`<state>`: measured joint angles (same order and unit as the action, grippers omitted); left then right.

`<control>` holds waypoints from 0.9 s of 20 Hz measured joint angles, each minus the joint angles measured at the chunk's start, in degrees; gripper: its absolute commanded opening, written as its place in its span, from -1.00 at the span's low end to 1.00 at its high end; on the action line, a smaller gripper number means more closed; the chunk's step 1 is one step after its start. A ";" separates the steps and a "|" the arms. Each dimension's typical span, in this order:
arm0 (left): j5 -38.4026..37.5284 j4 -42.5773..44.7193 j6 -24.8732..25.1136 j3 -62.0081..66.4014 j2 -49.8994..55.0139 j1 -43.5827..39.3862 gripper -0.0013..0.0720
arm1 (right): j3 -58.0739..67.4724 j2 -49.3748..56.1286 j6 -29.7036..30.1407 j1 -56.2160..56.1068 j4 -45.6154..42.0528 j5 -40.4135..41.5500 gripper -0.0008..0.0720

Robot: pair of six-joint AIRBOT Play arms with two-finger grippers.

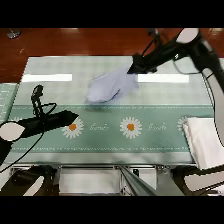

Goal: Fold the shirts.

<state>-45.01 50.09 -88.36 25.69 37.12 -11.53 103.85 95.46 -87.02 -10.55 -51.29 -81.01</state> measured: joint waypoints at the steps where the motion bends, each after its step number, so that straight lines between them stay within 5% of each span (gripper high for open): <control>1: 0.00 0.00 0.00 0.00 0.00 0.00 -0.89 | 4.17 -0.20 -1.68 1.01 -2.10 -2.84 -0.88; 10: 0.11 0.00 0.00 0.00 0.00 -0.02 -0.89 | 13.92 -11.98 -10.21 21.42 -9.07 -21.11 -0.88; 18: 2.49 0.00 0.52 0.00 0.00 -0.04 -0.89 | -3.72 -32.68 -8.46 43.74 -25.70 -24.81 -0.88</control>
<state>-42.52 50.09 -87.83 25.69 37.12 -11.57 100.14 62.78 -95.48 33.19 -76.99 -105.82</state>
